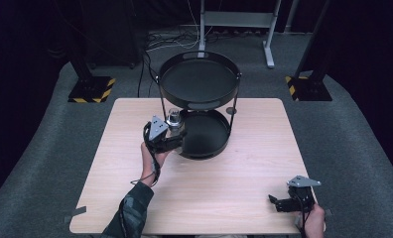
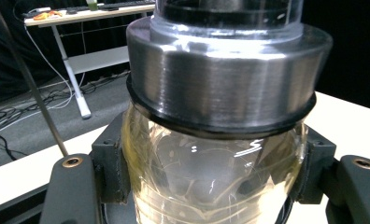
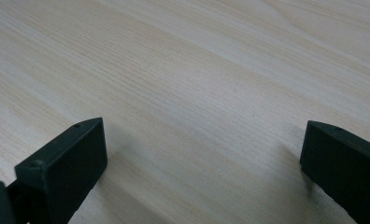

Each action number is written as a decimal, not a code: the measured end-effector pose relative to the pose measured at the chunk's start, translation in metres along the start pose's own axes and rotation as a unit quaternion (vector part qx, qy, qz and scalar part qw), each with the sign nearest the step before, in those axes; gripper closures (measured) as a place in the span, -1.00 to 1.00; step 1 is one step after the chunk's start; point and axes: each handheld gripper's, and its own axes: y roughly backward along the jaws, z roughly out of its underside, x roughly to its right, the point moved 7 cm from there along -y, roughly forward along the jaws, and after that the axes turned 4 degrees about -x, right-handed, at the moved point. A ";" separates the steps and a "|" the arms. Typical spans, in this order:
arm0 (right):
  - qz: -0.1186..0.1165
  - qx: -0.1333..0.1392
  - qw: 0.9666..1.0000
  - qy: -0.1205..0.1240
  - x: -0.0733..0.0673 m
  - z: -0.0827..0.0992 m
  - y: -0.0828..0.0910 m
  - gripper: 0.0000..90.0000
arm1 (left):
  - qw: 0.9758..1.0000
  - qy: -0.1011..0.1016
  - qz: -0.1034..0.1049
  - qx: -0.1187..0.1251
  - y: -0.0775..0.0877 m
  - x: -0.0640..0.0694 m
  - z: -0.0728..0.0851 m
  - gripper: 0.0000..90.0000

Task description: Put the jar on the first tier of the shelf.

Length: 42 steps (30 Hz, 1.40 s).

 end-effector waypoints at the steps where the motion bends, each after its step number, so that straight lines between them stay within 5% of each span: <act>1: 0.000 0.000 1.000 0.001 0.000 0.000 0.000 -1.00 | 1.000 0.001 0.001 0.000 -0.002 0.000 0.000 -0.31; 42: 0.001 0.000 1.000 0.000 0.000 0.000 0.000 -1.00 | 1.000 0.017 0.003 -0.001 -0.049 0.006 0.002 -0.31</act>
